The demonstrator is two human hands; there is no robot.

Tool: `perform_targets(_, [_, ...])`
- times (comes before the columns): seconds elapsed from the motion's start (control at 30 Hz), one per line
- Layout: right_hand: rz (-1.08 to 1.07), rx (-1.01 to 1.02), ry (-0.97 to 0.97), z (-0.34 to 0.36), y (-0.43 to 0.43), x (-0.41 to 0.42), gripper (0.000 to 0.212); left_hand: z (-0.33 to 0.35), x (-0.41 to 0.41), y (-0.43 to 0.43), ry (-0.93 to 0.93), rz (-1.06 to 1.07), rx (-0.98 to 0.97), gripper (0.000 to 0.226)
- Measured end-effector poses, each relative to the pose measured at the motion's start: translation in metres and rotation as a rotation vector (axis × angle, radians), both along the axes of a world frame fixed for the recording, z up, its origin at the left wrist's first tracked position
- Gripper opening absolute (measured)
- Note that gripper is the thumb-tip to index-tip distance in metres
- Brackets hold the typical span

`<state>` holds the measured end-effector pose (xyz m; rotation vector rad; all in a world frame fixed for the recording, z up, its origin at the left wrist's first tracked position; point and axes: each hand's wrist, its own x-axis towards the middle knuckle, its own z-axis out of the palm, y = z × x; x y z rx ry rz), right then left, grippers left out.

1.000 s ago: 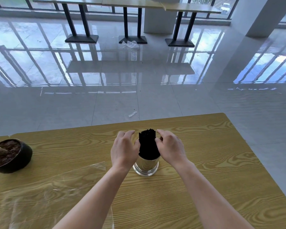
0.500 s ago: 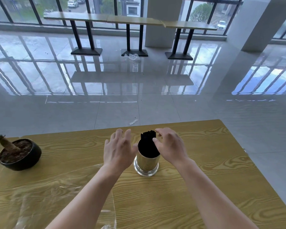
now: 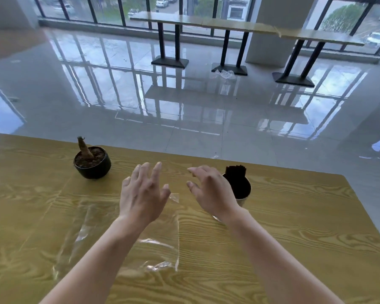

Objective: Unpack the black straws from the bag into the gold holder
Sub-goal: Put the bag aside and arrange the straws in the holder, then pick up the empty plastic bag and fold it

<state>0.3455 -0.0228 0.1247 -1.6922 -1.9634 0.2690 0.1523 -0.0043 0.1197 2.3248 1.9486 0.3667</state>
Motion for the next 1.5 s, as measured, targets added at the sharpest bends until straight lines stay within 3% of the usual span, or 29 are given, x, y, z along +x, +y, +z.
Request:
perform_targets(0.27, [-0.121, -0.447, 0.186, -0.059, -0.004, -0.053, 0.039, -0.033, -0.109, -0.02, -0.01, 0.199, -0.12, 0.066])
perform_targets(0.4, [-0.212, -0.653, 0.116, -0.101, -0.02, -0.072, 0.04, -0.068, -0.165, -0.031, -0.003, 0.286, -0.267, 0.067])
perform_targets(0.57, [-0.362, -0.758, -0.004, -0.132, -0.039, -0.086, 0.039, -0.113, -0.213, -0.048, 0.01, 0.386, -0.439, 0.07])
perform_targets(0.7, [-0.451, -0.832, -0.074, -0.141, -0.053, -0.093, 0.041, -0.133, -0.231, -0.054, -0.12, 0.603, -0.597, 0.087])
perform_targets(0.8, [-0.52, -0.843, -0.048, -0.147, -0.061, -0.099, 0.046, -0.141, -0.238, -0.054, -0.273, 0.712, -0.655, 0.092])
perform_targets(0.97, [-0.671, -0.84, 0.265, -0.155, -0.063, -0.109, 0.048, -0.149, -0.242, -0.052, -0.351, 0.759, -0.66, 0.085])
perform_targets(1.07, [-0.706, -0.774, 0.412, -0.157, -0.064, -0.11, 0.031, -0.151, -0.248, -0.054, -0.413, 0.814, -0.709, 0.06])
perform_targets(1.17, [-0.709, -0.696, 0.516, -0.148, -0.064, -0.109, 0.018, -0.149, -0.249, -0.061, -0.59, 0.811, -0.718, 0.026])
perform_targets(1.3, [-0.613, -0.54, 0.325, -0.126, -0.061, -0.109, 0.014, -0.144, -0.247, -0.069, -0.813, 0.787, -0.573, 0.017])
perform_targets(1.4, [-0.572, -0.471, 0.315, -0.111, -0.059, -0.114, 0.014, -0.138, -0.25, -0.074, -1.048, 0.764, -0.653, 0.016])
perform_targets(1.5, [-0.476, -0.339, 0.207, -0.1, -0.059, -0.122, 0.02, -0.134, -0.248, -0.082, -1.22, 0.697, -0.763, 0.037])
